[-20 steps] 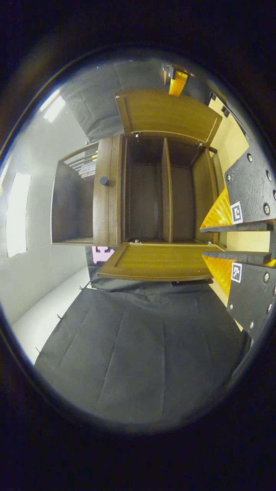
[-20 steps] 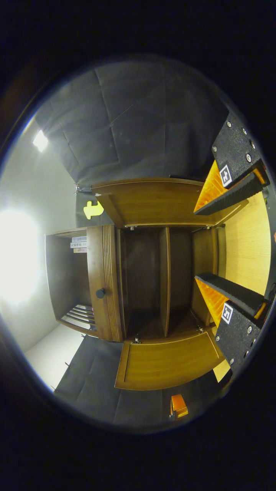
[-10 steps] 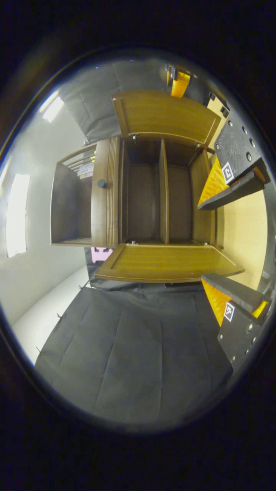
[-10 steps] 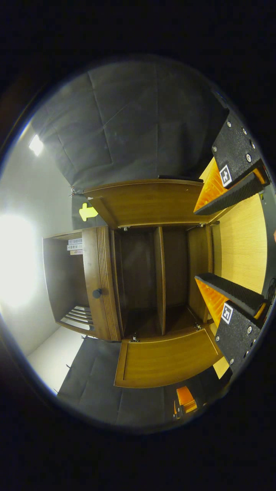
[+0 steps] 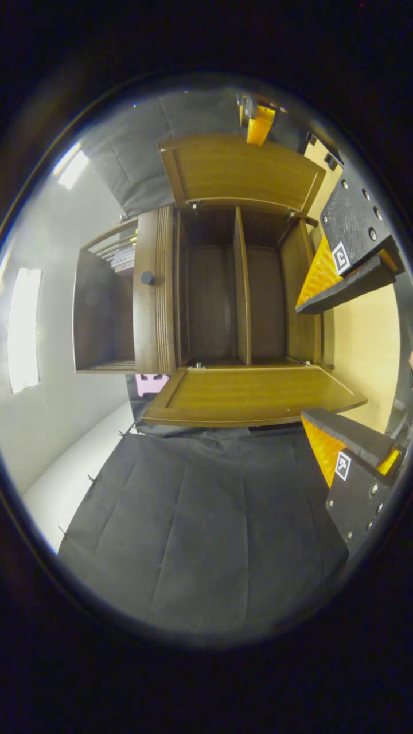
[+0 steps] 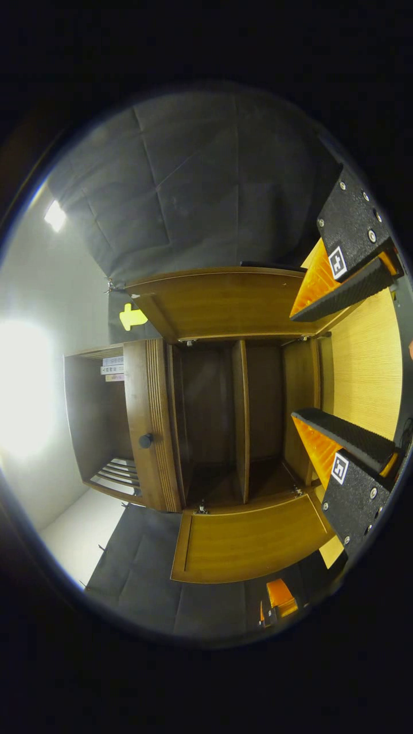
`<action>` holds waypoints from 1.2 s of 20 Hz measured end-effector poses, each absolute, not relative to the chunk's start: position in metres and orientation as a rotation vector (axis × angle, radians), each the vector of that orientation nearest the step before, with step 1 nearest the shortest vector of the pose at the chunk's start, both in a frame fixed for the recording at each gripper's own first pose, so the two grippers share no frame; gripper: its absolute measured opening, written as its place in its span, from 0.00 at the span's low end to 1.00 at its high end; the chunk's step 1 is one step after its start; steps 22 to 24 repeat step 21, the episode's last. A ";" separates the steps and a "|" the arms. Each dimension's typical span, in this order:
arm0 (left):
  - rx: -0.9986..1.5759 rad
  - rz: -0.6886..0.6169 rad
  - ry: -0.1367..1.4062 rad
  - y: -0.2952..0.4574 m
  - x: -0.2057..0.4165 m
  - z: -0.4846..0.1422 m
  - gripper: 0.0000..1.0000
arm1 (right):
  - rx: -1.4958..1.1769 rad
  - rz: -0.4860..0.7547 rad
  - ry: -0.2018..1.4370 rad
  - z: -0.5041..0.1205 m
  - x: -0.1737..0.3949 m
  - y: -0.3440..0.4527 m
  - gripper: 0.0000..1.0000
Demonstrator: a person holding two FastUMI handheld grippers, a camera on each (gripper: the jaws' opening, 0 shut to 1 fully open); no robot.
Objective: Open the right door of the double-door shoe cabinet with the right hand, and open the left door with the left hand.
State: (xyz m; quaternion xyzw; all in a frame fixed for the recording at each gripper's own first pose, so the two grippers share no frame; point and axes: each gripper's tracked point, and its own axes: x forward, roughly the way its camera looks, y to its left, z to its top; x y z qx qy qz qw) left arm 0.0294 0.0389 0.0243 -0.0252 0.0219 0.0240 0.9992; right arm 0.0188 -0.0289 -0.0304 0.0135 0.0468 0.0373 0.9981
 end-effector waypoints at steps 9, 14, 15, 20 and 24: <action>-0.034 0.022 0.042 0.032 0.035 0.024 1.00 | 0.023 0.078 0.100 -0.034 0.023 -0.027 0.93; -0.037 0.020 0.041 0.033 0.038 0.024 1.00 | 0.013 0.080 0.098 -0.034 0.022 -0.025 0.93; -0.039 0.018 0.042 0.033 0.039 0.023 1.00 | 0.011 0.081 0.099 -0.034 0.022 -0.024 0.93; -0.036 0.016 0.038 0.036 0.040 0.024 1.00 | 0.003 0.082 0.100 -0.034 0.023 -0.019 0.93; -0.036 0.016 0.038 0.038 0.042 0.023 1.00 | 0.002 0.081 0.098 -0.033 0.023 -0.019 0.93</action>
